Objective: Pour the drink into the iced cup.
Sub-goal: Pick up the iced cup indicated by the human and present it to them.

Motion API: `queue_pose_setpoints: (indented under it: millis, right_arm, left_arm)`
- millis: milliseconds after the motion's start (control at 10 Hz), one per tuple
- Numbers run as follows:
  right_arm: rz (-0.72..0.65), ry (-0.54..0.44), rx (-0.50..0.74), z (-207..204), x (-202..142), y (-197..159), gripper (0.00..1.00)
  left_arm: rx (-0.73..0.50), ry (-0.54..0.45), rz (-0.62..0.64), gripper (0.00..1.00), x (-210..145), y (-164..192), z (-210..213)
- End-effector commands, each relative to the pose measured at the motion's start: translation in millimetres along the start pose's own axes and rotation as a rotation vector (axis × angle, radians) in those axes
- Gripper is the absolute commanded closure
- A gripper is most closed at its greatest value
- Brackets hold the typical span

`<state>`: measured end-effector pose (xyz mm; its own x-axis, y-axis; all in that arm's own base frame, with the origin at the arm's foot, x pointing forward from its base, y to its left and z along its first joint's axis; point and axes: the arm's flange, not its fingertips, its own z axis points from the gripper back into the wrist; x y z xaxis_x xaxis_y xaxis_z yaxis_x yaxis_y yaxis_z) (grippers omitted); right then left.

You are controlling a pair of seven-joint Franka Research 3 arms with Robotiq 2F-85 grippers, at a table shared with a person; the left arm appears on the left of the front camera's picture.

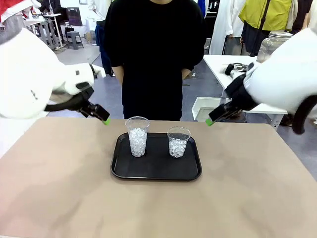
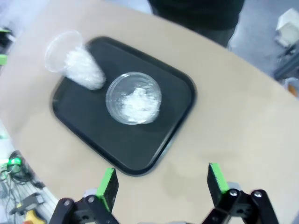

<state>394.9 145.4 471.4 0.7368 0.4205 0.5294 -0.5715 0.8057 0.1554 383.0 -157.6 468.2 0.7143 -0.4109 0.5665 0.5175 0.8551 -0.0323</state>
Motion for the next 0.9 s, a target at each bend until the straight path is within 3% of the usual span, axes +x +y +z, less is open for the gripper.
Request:
queue_pose_setpoints:
  millis: [0, 400, 600, 700, 800]
  right_arm:
    - [-0.070, -0.001, 0.155, 22, 6, -25, 0.00]
    - [-0.235, 0.000, 0.385, 35, 3, -56, 0.00]
    - [-0.200, 0.019, 0.377, 32, 4, -54, 0.00]
    - [-0.251, 0.008, 0.377, 39, -4, -52, 0.00]
    - [-0.251, 0.008, 0.377, 39, -4, -52, 0.00]
  left_arm:
    - [-0.114, -0.008, 0.113, 0.00, 4, 27, 26]
    - [-0.330, -0.024, 0.309, 0.00, 6, 77, 32]
    - [-0.342, -0.021, 0.268, 0.00, 9, 74, 32]
    - [-0.255, -0.026, 0.167, 0.00, 8, 62, 39]
    - [-0.326, -0.020, 0.314, 0.00, 2, 76, 35]
